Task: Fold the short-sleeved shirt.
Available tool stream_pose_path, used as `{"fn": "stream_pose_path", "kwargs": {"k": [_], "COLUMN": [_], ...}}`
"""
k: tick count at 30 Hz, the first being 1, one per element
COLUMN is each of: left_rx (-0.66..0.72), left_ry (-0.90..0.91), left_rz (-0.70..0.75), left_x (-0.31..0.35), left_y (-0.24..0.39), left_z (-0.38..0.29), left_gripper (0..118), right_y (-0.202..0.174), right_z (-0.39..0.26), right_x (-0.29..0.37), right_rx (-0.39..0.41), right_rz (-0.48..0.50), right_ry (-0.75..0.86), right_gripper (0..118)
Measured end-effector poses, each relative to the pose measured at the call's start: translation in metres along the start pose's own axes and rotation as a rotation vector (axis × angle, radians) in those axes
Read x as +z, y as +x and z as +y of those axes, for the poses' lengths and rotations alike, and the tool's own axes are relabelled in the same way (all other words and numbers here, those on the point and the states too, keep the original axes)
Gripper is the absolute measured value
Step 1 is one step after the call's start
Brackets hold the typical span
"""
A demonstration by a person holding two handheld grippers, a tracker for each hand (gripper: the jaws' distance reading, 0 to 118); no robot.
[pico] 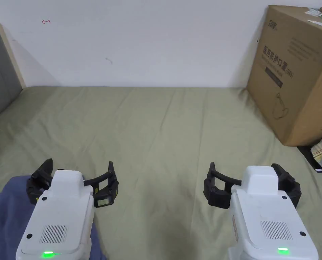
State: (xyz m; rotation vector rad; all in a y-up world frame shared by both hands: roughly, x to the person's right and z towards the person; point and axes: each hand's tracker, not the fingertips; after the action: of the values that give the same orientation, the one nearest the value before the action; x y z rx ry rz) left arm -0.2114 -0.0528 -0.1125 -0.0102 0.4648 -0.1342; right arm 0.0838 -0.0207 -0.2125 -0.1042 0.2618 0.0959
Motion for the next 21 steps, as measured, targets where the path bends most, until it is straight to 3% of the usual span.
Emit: {"fn": "stream_pose_path", "kwargs": {"k": [5,21], "left_rx": [0.013,0.055], "left_ry": [-0.002,0.000], "left_rz": [-0.016,0.000], "left_x": [0.0000,-0.0008], "left_y": [0.0003,-0.0034], "left_z": [0.0014,0.0044], "left_gripper": [118,118], "right_y": [-0.0031,-0.0029], "right_z": [-0.0002,0.0023], "right_x": [-0.0004,0.0009], "right_rx": [0.032,0.002], "right_rz": [0.008,0.027], "right_ry": [0.007,-0.006], "right_gripper": [116,116]}}
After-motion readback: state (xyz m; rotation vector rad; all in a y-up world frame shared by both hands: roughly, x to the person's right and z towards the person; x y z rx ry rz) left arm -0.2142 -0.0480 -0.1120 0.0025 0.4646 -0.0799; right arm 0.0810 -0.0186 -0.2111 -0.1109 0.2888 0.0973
